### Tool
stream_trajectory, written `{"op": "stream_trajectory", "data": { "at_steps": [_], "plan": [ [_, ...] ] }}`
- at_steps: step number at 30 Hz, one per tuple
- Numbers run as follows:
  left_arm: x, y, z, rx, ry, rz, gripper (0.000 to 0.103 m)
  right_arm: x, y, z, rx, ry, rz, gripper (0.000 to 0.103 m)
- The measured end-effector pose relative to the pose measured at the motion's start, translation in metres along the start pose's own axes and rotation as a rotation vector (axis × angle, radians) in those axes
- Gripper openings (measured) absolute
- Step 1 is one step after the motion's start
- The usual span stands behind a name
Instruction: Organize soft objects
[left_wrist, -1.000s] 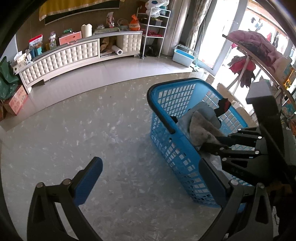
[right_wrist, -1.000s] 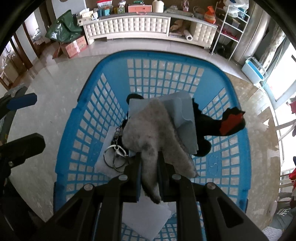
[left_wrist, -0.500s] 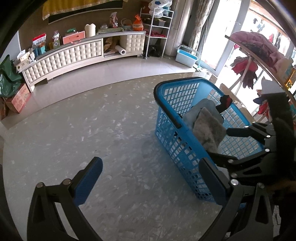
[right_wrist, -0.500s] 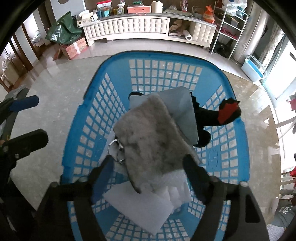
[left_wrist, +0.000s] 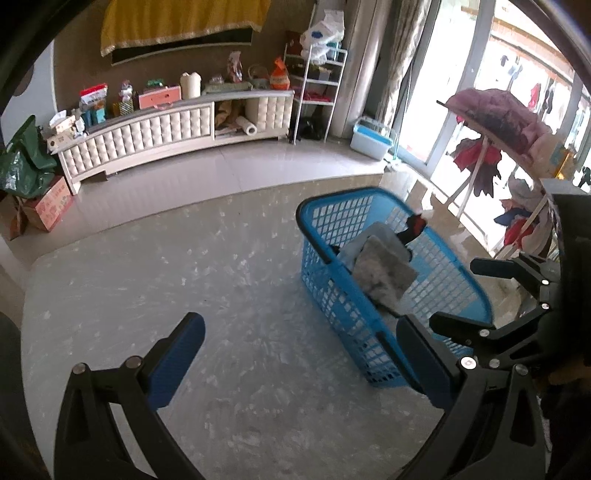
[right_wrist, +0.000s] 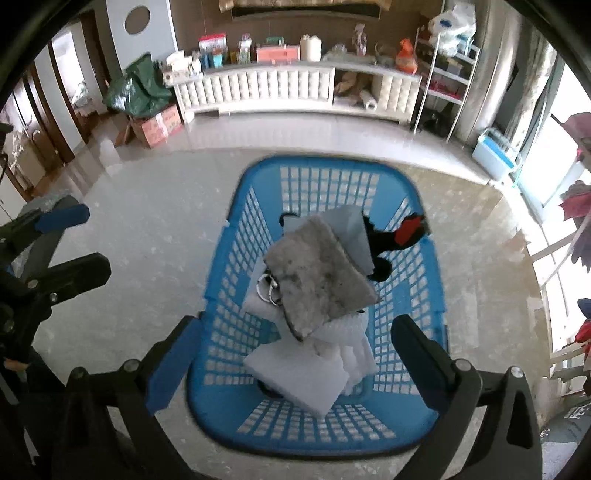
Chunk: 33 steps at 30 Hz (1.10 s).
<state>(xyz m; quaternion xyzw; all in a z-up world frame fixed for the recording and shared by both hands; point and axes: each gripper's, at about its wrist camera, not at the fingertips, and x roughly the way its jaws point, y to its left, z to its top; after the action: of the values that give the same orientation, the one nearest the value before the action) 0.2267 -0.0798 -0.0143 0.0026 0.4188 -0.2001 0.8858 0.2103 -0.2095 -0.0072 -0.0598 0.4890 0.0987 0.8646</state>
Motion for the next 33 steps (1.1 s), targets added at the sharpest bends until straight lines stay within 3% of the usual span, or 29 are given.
{"op": "stream_trajectory", "data": {
  "at_steps": [9,13,19,33],
  "plan": [
    [-0.079,-0.013,-0.027,0.005,-0.171,0.062,0.103,-0.075,0.017,-0.036,0.04,-0.27,-0.038,0.103],
    [-0.116,-0.013,-0.041,-0.019,-0.223,0.017,0.103,-0.102,0.038,-0.047,0.051,-0.359,-0.04,0.103],
    [-0.156,-0.005,-0.062,-0.042,-0.299,0.1,0.103,-0.126,0.07,-0.049,0.036,-0.418,-0.011,0.103],
    [-0.173,0.006,-0.093,-0.059,-0.275,0.155,0.103,-0.116,0.105,-0.044,-0.028,-0.444,0.041,0.103]
  ]
}}
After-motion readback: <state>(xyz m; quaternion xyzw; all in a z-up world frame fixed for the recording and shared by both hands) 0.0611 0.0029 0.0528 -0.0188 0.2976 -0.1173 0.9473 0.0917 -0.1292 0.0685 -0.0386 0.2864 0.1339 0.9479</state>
